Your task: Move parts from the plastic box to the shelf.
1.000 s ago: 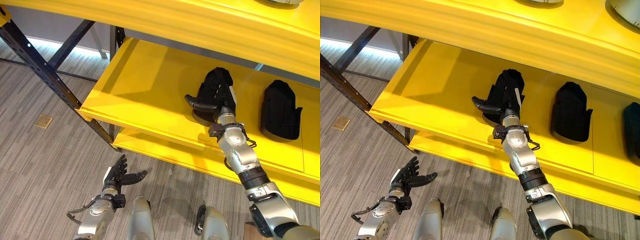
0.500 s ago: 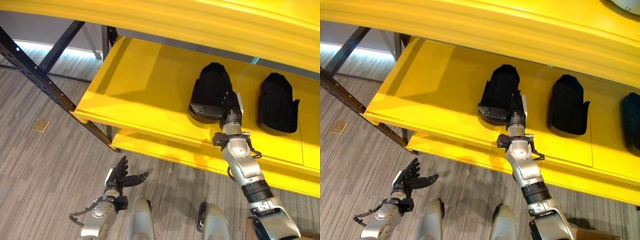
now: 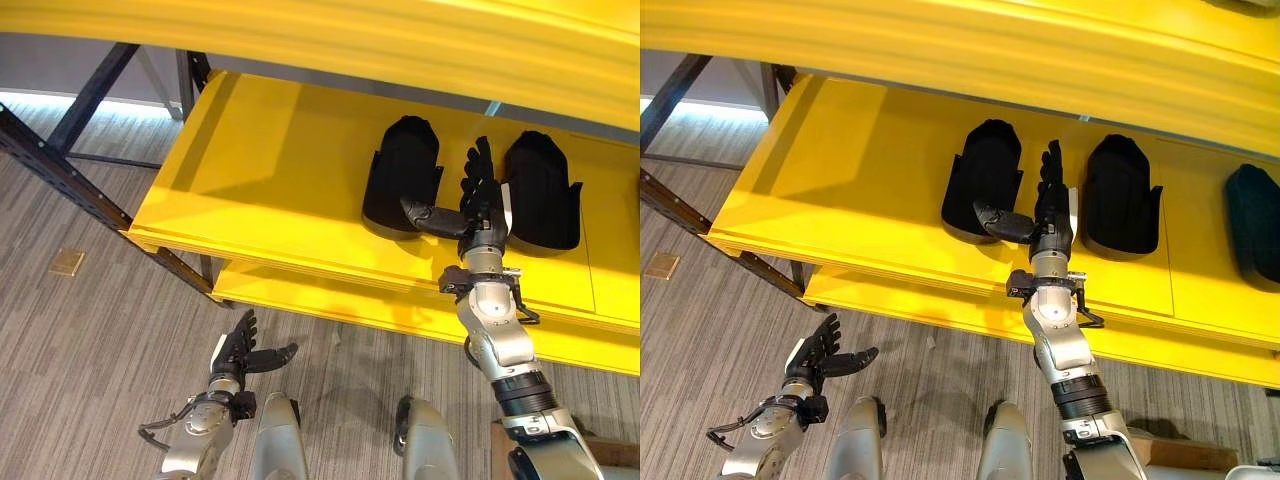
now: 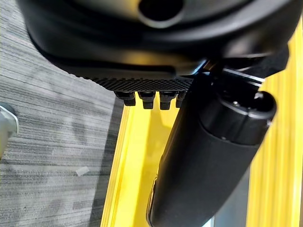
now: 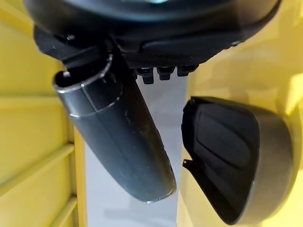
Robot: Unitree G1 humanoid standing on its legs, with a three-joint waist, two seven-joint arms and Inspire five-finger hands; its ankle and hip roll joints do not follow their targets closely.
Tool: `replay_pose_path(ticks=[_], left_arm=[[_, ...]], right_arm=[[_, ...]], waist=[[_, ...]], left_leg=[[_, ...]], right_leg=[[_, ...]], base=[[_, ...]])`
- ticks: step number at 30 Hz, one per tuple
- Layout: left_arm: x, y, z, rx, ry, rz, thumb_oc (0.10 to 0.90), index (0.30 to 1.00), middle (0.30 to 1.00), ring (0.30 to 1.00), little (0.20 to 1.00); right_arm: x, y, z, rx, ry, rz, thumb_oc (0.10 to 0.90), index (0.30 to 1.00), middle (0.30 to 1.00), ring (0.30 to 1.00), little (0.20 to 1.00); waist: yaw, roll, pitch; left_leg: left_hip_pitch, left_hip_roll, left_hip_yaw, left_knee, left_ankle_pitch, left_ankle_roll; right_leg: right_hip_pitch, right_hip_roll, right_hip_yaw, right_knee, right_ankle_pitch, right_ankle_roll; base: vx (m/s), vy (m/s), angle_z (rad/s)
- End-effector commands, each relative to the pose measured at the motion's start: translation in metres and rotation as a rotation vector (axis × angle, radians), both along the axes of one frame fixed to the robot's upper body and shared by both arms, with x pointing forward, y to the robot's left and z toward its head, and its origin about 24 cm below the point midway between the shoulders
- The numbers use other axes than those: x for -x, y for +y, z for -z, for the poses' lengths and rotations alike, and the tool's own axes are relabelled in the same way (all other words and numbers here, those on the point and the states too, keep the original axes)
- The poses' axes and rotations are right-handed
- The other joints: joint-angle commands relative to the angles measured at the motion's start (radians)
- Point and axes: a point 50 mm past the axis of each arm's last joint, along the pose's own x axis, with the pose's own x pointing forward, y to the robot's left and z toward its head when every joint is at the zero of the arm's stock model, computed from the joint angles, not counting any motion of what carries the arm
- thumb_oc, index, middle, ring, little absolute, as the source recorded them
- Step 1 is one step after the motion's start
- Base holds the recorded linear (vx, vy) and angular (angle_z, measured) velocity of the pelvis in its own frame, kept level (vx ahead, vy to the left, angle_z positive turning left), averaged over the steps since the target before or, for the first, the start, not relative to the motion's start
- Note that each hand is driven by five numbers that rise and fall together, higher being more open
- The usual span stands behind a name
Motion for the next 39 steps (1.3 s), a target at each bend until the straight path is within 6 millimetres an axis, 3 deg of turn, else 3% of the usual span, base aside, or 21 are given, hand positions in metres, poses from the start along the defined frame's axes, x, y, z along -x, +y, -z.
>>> replay_pose_path(ticks=[1,13,25,39], left_arm=[[-0.016,-0.009,-0.036,-0.043,-0.213,0.089,0.9,1.0,1.0,1.0,1.0],[-0.021,-0.019,-0.042,-0.024,-0.246,0.124,0.9,1.0,1.0,1.0,1.0],[-0.024,-0.023,-0.046,-0.012,-0.258,0.164,0.9,1.0,1.0,1.0,1.0],[-0.03,-0.026,-0.055,0.0,-0.291,0.209,0.9,1.0,1.0,1.0,1.0]], right_arm=[[0.023,-0.01,-0.056,0.026,-0.339,0.029,0.9,1.0,1.0,1.0,1.0],[0.027,-0.011,-0.059,0.011,-0.357,0.015,0.9,1.0,1.0,1.0,1.0],[0.009,-0.005,-0.073,0.018,-0.359,-0.018,0.9,1.0,1.0,1.0,1.0],[-0.019,0.0,-0.118,0.132,-0.398,0.021,0.9,1.0,1.0,1.0,1.0]], waist=[[-0.002,0.01,-0.085],[-0.029,0.019,-0.101],[-0.01,0.025,-0.093],[0.026,0.022,-0.076]], left_leg=[[0.002,0.044,-0.036,-0.021,0.027,0.031],[-0.028,0.066,-0.016,0.0,0.018,0.034],[-0.058,0.054,-0.011,0.008,0.018,0.033],[-0.096,0.038,-0.021,0.01,0.03,0.033]], right_leg=[[0.053,0.011,0.037,-0.042,0.044,-0.004],[-0.005,0.038,0.075,-0.042,0.054,-0.006],[-0.043,0.03,0.081,-0.021,0.049,-0.013],[-0.081,0.02,0.073,-0.001,0.056,-0.02]], base=[[0.0,-0.008,-0.17],[0.0,-0.004,-0.15],[0.0,-0.004,-0.02],[-0.01,-0.003,0.02]])
